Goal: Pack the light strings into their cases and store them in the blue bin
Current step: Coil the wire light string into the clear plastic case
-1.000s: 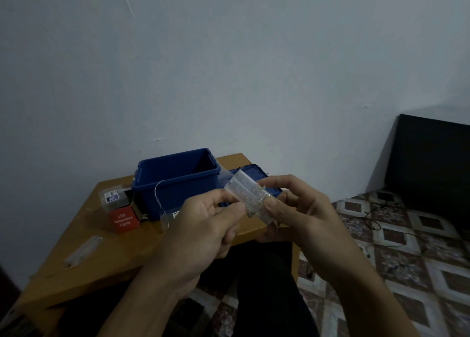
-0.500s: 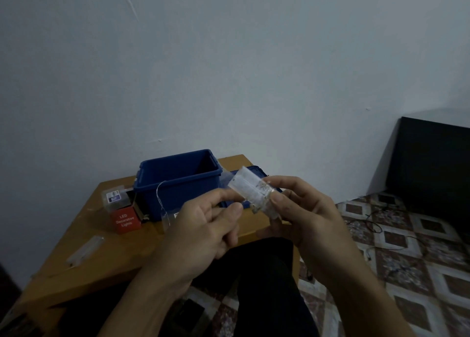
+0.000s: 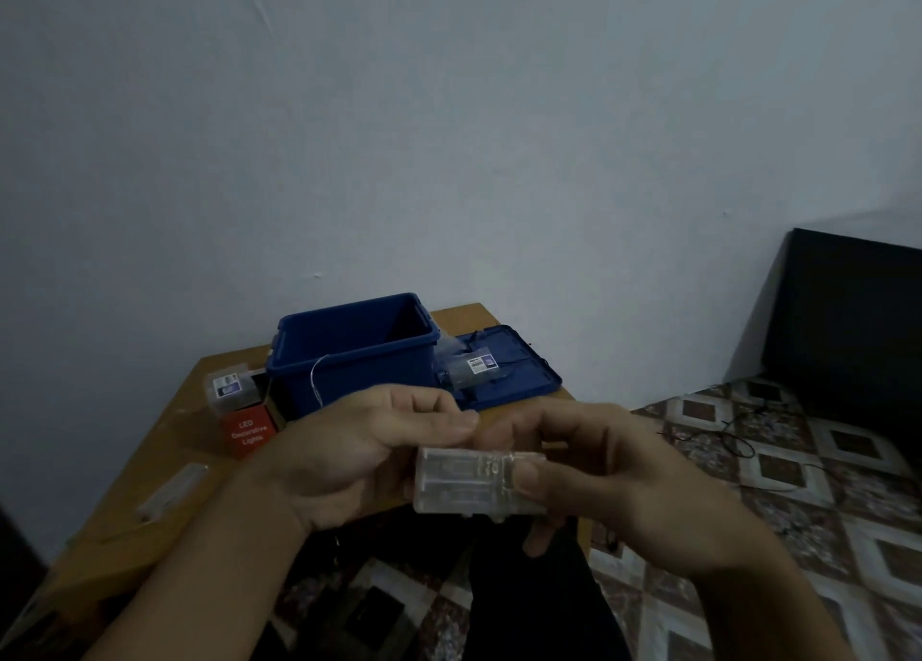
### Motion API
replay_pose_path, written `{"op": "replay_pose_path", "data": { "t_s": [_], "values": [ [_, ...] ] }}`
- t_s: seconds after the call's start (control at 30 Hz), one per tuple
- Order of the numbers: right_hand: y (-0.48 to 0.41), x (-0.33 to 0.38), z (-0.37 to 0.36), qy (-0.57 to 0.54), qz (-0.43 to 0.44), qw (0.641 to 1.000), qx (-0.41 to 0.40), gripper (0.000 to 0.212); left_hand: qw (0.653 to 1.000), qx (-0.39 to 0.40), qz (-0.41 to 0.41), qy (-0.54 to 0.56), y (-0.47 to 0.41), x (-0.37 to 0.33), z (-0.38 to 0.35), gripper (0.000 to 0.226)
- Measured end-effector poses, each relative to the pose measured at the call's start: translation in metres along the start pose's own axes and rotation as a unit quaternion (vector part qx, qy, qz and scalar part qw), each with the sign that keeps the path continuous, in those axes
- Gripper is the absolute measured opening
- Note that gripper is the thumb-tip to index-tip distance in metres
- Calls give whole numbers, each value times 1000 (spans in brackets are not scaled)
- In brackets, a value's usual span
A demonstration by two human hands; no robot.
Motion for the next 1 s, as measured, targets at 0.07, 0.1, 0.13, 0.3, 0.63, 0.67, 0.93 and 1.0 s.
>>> {"op": "replay_pose_path", "data": {
  "t_s": [0.07,0.1,0.13,0.3,0.63,0.67,0.93,1.0],
  "values": [
    [0,1,-1,55,-10,998,-34,17,998,-26,-3,-61,0,-10,-3,26],
    [0,0,-1,89,-14,994,-56,18,994,-46,-9,-101,0,-14,-4,24],
    [0,0,-2,122,-14,989,-81,17,988,-67,-19,-136,1,-16,-5,20],
    [-5,-3,-7,187,17,968,-165,17,965,-138,-83,-205,6,-12,-13,24],
    [-10,-7,-16,244,81,939,-228,18,973,-181,-93,-106,12,1,-7,21],
    [-11,-7,-17,249,84,937,-231,18,976,-182,-88,-78,12,1,-7,19],
    [-12,-7,-18,253,112,928,-249,22,973,-197,-112,49,11,8,-6,30],
    [-12,-7,-17,260,104,931,-234,24,971,-205,-126,10,12,9,-8,33]
  ]
}}
Point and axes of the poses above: each hand's wrist, its own y-axis away from the middle knuckle, its own z-axis out of the back of the hand, x = y × z, the point moved 1 cm from there along -y, towards the middle knuckle, and after that the axes turned 12 degrees about -z, right-handed, at the moved point
